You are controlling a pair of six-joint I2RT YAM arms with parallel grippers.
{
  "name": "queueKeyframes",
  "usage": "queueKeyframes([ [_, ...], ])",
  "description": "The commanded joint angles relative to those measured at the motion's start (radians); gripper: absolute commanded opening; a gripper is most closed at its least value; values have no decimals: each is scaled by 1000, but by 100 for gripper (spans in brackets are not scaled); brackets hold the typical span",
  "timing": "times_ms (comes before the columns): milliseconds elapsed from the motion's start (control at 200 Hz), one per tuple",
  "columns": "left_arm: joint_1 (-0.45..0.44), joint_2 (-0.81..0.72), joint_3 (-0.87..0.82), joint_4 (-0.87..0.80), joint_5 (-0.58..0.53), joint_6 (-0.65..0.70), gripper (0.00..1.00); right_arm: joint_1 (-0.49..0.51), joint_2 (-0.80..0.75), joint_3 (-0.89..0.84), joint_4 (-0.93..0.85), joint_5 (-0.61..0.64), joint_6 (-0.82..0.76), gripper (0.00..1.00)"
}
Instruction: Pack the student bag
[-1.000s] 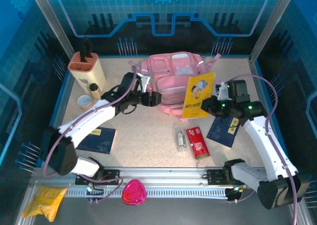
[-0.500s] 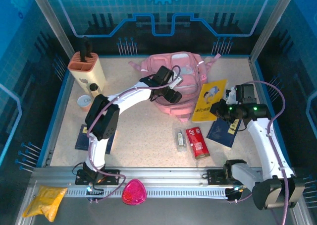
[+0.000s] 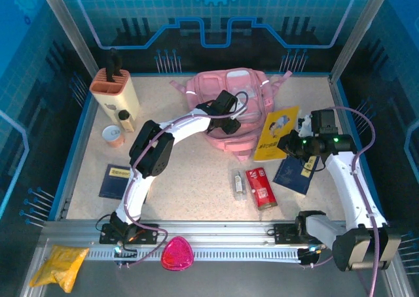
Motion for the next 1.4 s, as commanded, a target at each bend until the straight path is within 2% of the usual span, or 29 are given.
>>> queueKeyframes([
  [0,5,-6,-3,36,-55,-15,31,-14,3,67,19,-3,-19,0],
  [155,5,-106,-50,27,-76,-43,10,-13,18,119,-32,32,-42,0],
  [355,8,-221,-30,-30,-113,-67,0,-13,39,192,-160,99,-59,0],
  [440,12,-265,-9,-51,-122,-50,0,-13,34,189,-173,93,-62,0],
  [570,35,-316,29,-73,-110,-46,0,-1,59,162,-149,0,-67,0],
  [765,70,-359,71,-91,-40,-36,0,99,118,130,-48,-104,-31,0],
  [850,80,-382,84,-95,-15,-21,0,151,124,86,63,-143,14,0],
  [970,102,-406,110,-100,64,-1,0,215,167,15,318,-214,89,0],
  [1171,133,-419,150,-128,114,11,0,287,339,-21,698,-232,171,0],
  [1396,152,-401,194,-193,117,29,0,318,581,20,1012,-229,283,2],
])
